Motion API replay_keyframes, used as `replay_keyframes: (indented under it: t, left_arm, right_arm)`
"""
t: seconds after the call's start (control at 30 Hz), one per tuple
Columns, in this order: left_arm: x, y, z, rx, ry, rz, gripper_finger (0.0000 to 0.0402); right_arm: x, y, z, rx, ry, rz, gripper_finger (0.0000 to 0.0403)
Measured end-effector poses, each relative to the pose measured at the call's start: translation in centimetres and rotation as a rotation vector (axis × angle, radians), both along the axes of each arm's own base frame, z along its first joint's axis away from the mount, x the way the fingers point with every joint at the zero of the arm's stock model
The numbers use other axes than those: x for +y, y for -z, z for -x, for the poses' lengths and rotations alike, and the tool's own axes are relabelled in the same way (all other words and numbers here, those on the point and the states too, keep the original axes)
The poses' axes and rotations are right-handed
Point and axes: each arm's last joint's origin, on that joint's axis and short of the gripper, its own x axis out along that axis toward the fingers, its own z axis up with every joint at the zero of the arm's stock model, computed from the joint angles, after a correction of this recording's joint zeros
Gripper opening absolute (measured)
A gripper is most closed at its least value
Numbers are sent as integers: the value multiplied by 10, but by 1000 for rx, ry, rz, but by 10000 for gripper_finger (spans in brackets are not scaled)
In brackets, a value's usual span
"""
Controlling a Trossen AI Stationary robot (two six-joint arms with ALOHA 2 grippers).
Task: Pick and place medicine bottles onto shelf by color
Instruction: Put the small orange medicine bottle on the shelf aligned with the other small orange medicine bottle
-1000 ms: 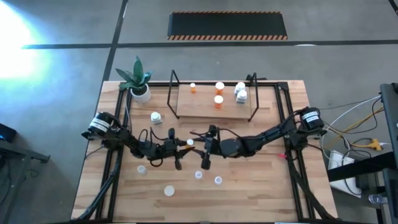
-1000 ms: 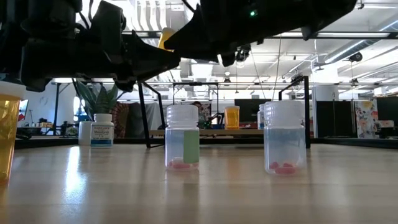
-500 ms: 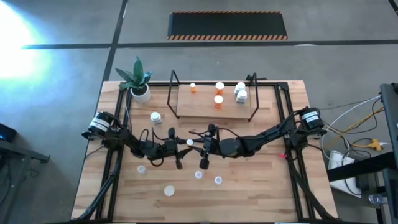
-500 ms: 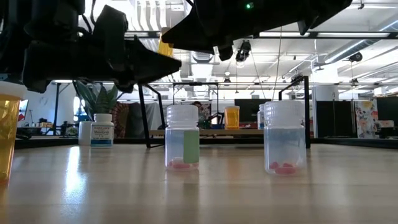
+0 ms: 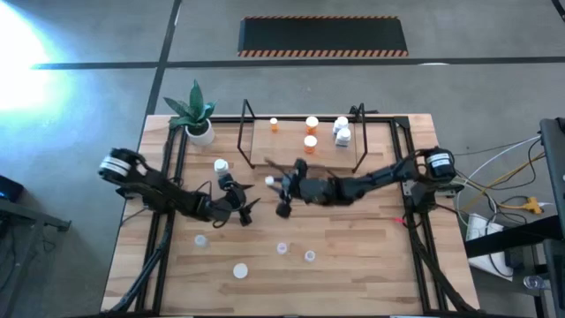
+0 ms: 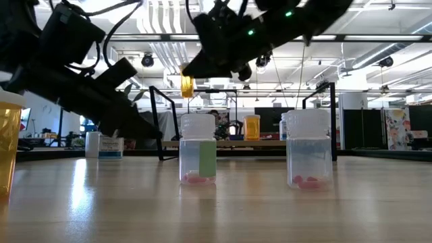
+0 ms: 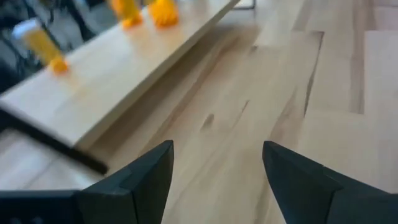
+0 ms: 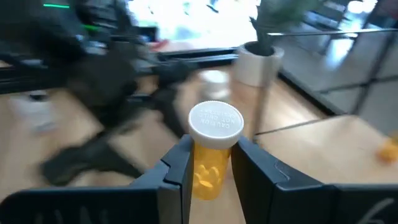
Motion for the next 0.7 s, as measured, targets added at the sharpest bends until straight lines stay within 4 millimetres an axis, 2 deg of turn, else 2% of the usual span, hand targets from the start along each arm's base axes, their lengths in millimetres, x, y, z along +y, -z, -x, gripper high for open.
replay_keyframes:
  t: [0.2, 0.33, 0.53, 0.7]
  left_arm:
    - [2, -13, 12, -1, -35, 86, 231]
    - [1, -17, 13, -18, -10, 104, 231]
    - [-2, -16, 13, -14, 21, 123, 231]
    - [-4, -14, 14, -12, 28, 141, 231]
  right_arm:
    - [-61, -1, -22, 3, 110, -16, 84]
    - [-95, 14, -38, 22, 183, -17, 84]
    - [-127, 42, -51, 109, 265, -26, 79]
    - [-143, 52, -52, 125, 311, -49, 83]
